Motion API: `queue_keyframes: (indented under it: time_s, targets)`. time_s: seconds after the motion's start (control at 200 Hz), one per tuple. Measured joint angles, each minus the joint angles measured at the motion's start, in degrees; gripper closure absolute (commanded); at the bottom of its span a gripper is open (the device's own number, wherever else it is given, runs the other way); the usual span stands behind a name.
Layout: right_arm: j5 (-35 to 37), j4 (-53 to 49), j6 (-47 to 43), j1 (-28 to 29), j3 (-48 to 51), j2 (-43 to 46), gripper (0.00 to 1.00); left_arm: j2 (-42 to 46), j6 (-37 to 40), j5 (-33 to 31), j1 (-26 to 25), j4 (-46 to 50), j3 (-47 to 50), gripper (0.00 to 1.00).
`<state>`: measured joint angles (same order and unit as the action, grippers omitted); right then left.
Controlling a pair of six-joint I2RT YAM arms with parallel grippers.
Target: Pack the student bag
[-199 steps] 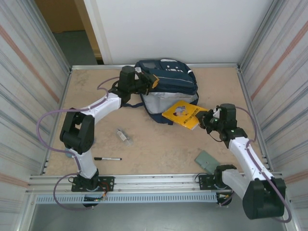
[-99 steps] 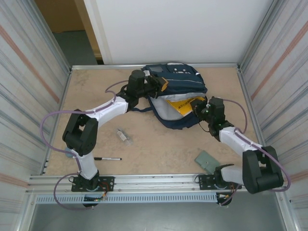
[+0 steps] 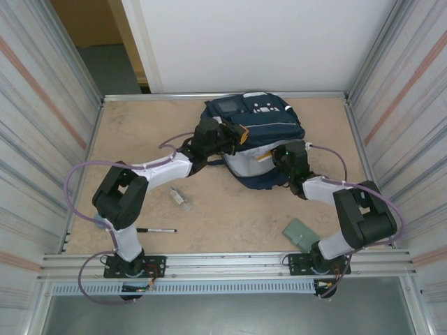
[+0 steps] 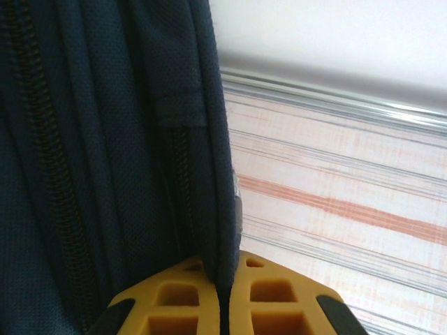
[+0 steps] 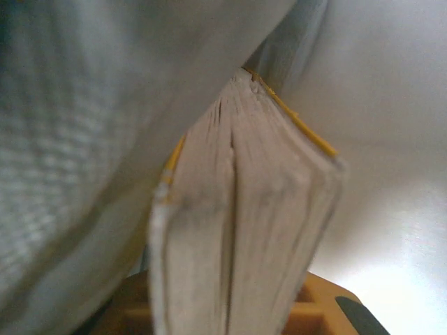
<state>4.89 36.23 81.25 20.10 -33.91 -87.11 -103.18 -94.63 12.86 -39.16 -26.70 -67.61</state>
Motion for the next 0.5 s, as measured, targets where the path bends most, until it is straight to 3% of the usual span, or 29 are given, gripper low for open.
queue_keyframes:
  time_s: [0.286,0.501]
  targets:
    - [0.07,18.8,5.05,0.59,-8.07,-18.86,1.0,1.07,-0.39,-2.51,0.31,0.76,0.13,1.0]
    - [-2.12,23.85,8.04,0.94,-13.07,-26.99,0.99,1.09,-0.28,0.85,0.92,5.6,-2.6,1.0]
